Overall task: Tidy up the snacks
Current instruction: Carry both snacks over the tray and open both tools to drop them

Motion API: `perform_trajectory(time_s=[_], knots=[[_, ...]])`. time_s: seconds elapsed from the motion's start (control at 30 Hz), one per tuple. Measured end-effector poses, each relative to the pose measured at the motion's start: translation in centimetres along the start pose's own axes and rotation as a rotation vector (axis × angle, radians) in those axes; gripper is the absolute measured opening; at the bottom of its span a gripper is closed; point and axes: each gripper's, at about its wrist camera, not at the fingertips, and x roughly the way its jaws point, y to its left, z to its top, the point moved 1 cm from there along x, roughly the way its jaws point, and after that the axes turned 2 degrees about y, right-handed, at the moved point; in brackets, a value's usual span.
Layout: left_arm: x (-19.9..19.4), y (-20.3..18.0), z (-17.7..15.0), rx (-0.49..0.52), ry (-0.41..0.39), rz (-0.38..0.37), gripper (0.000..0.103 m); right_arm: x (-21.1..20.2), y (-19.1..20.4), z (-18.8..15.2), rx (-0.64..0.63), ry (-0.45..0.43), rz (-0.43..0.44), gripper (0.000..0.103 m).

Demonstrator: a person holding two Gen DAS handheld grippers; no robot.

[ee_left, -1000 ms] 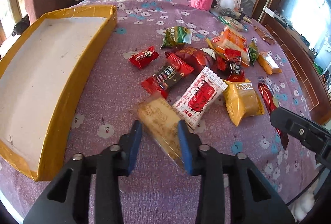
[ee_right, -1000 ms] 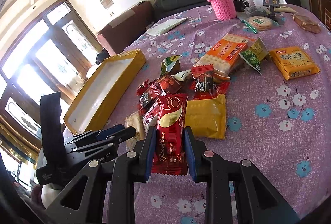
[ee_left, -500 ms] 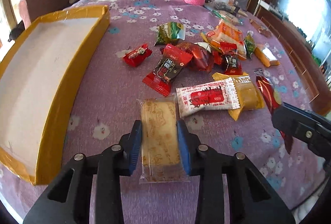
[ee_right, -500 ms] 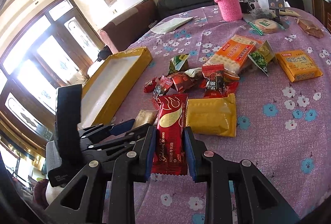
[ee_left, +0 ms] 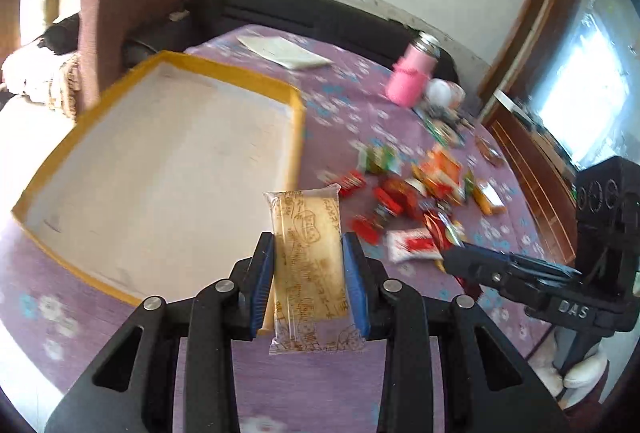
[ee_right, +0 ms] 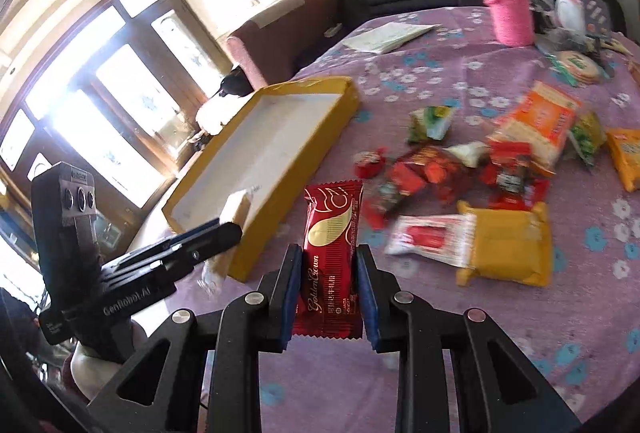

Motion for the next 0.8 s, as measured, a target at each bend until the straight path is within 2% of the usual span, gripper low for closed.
perform_trajectory(time_s=[0.17, 0.27, 0.37, 0.6, 0.8], knots=[[-0.9, 5.8, 2.1, -0.038, -0.033, 0.125, 0.031, 4.0, 5.8, 2.4, -0.071, 0.041, 0.066, 0.027], [-0.1, 8.7, 3.2, -0.052, -0.029, 0.200, 0.031, 7.5, 9.1, 3.3, -0.101, 0.088, 0.096, 0.027], [1.4, 11.5, 3.7, -0.091, -0.006, 0.233, 0.032, 10.9, 11.3, 3.4, -0.127, 0.131, 0.091, 0.027], [4.0, 15.4, 3.3, -0.172, 0.050, 0.242, 0.032, 18.3, 13.5, 3.3, -0.114, 0.229, 0.065, 0.027], [2.6, 15.9, 3.4, -0.199, 0.024, 0.185, 0.034, 19.4, 13.5, 3.9, -0.079, 0.229, 0.069, 0.033]])
